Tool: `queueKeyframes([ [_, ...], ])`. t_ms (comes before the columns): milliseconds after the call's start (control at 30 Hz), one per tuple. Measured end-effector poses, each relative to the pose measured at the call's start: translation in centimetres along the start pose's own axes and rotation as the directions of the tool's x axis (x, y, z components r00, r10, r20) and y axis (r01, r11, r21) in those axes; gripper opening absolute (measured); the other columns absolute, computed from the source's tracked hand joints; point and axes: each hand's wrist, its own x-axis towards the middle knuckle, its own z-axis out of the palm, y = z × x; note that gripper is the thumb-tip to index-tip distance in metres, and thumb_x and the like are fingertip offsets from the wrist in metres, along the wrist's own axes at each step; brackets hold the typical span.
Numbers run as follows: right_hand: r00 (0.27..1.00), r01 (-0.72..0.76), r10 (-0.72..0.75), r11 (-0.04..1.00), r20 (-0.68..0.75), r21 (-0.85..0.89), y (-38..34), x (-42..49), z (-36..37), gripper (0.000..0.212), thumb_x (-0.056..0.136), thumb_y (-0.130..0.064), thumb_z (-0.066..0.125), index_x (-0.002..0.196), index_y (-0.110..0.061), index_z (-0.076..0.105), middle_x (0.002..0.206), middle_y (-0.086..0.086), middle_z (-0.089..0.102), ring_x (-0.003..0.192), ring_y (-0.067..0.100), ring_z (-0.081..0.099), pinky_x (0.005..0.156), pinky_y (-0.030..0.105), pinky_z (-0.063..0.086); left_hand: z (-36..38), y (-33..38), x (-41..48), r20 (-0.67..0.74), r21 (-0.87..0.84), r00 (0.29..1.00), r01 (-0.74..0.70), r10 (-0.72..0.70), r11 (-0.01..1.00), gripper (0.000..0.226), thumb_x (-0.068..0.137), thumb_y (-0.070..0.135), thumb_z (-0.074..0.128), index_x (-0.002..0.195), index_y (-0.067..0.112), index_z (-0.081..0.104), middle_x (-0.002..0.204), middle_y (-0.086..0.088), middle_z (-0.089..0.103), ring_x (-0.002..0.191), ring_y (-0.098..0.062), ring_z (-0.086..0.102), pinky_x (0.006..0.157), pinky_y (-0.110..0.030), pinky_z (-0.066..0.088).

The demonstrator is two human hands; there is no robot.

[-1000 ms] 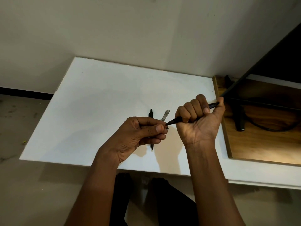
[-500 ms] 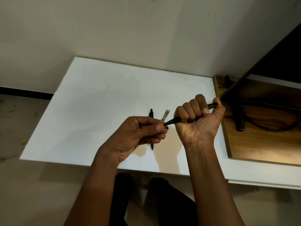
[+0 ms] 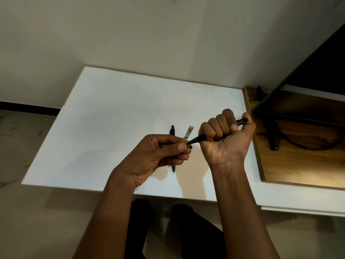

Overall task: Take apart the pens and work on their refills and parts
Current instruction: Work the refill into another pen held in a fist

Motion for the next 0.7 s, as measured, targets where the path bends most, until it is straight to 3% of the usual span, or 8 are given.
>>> queueKeyframes([
  [200,1.0,0.019,-0.019,0.995,0.001,-0.099,-0.2,0.0,0.0,0.064,0.097,-0.061,0.034,0.051,-0.016,0.036,0.046,-0.006,0.016,0.041,0.011,0.012,0.039,0.025,0.02,-0.1,-0.1,0.0,-0.023,0.008,1.0,0.018,-0.018,1.0,0.023,0.077,0.029,0.079,0.096,0.017,0.082,0.092,-0.007,0.08,0.084,-0.015,0.077,0.071,-0.02,0.059],
  [300,0.997,0.075,-0.08,0.932,0.0,-0.354,-0.3,0.0,0.6,0.07,0.095,-0.07,0.031,0.056,-0.012,0.035,0.047,-0.002,0.018,0.042,0.013,0.014,0.046,0.027,0.018,-0.3,-0.1,0.2,-0.127,0.005,0.991,0.045,-0.044,0.999,0.026,0.077,0.032,0.076,0.096,0.016,0.082,0.095,-0.01,0.08,0.086,-0.018,0.077,0.072,-0.021,0.06],
  [400,0.992,0.123,-0.107,0.78,0.063,-0.614,-0.4,0.1,1.4,0.069,0.097,-0.063,0.033,0.055,-0.009,0.038,0.045,-0.001,0.018,0.042,0.015,0.015,0.047,0.028,0.022,-0.5,-0.2,0.4,-0.199,0.0,0.978,0.054,-0.053,0.999,0.028,0.075,0.032,0.076,0.096,0.015,0.082,0.096,-0.012,0.079,0.085,-0.018,0.077,0.071,-0.021,0.06],
  [467,0.991,0.09,-0.016,0.817,0.134,-0.57,-1.1,0.0,1.9,0.067,0.097,-0.062,0.034,0.055,-0.011,0.036,0.045,-0.001,0.019,0.043,0.015,0.015,0.048,0.029,0.021,-0.6,-0.2,0.4,-0.218,-0.025,0.974,0.052,-0.056,0.998,0.028,0.076,0.031,0.075,0.097,0.014,0.082,0.096,-0.012,0.079,0.084,-0.018,0.077,0.071,-0.022,0.06],
  [567,0.942,0.007,0.068,0.975,0.329,-0.224,-2.9,-0.5,2.1,0.065,0.097,-0.067,0.026,0.056,-0.016,0.032,0.048,-0.002,0.021,0.045,0.013,0.018,0.051,0.029,0.019,-0.7,-0.2,0.4,-0.225,-0.05,0.972,0.051,-0.061,0.997,0.026,0.079,0.029,0.075,0.097,0.012,0.082,0.096,-0.012,0.079,0.083,-0.018,0.077,0.071,-0.021,0.06],
  [700,0.982,-0.018,0.089,0.924,0.169,-0.382,-2.4,-0.7,0.8,0.064,0.098,-0.061,0.026,0.054,-0.015,0.028,0.048,-0.001,0.018,0.047,0.014,0.016,0.053,0.032,0.018,-0.7,-0.3,0.4,-0.213,-0.046,0.975,0.057,-0.066,0.997,0.028,0.078,0.03,0.076,0.099,0.011,0.081,0.098,-0.013,0.079,0.085,-0.019,0.077,0.072,-0.022,0.06],
])
